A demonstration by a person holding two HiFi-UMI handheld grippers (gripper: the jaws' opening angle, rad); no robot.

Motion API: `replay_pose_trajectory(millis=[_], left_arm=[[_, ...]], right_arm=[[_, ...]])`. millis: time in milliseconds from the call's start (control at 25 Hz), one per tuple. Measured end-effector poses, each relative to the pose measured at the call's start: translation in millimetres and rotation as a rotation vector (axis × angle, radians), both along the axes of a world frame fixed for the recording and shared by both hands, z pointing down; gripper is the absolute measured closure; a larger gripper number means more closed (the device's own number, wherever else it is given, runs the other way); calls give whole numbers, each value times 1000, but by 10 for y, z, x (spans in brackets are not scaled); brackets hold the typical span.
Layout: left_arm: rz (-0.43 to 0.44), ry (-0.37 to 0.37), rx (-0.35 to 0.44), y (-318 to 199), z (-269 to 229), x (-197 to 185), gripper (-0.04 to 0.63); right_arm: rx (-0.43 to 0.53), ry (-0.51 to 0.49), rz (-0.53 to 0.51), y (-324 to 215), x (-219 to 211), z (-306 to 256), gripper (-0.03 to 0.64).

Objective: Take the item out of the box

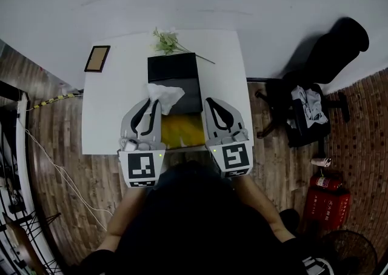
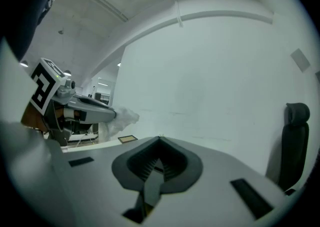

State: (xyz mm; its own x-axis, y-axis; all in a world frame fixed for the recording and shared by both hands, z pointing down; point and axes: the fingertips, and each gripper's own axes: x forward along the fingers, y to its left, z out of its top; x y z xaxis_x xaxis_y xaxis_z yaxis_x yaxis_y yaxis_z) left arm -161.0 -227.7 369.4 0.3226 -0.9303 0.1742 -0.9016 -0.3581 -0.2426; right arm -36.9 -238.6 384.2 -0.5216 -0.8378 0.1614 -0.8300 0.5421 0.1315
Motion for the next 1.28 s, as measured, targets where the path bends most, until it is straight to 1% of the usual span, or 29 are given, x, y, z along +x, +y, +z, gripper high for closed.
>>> replay_pose_trajectory(millis=[120, 240, 360, 520, 720, 800, 920, 1160, 1280], left_arm=[[-14, 45, 52, -15, -165, -20, 541], [-23, 90, 88, -19, -322, -37, 541], [-27, 120, 128, -40, -481, -50, 541], [-55, 166, 161, -93, -710, -88, 541], [-57, 209, 205, -211, -969, -70, 541], [-48, 217, 231, -239, -1082, -56, 541], [-42, 222, 248, -261, -1214, -47, 541], [-36, 217, 250, -265, -1260, -42, 541], [-51, 210, 250, -210, -1236, -68, 541]], right_arm=[[11, -28, 19, -43, 23, -147, 606], [61, -61, 7, -65, 29, -292, 606], [101, -76, 8, -101, 48, -483, 606], [149, -113, 15, -156, 76, -771, 606], [212, -115, 19, -247, 124, -1123, 606], [226, -114, 23, -267, 131, -1209, 606], [237, -113, 22, -274, 128, -1329, 606], [252, -119, 2, -291, 113, -1431, 606], [246, -131, -8, -258, 94, -1406, 606]])
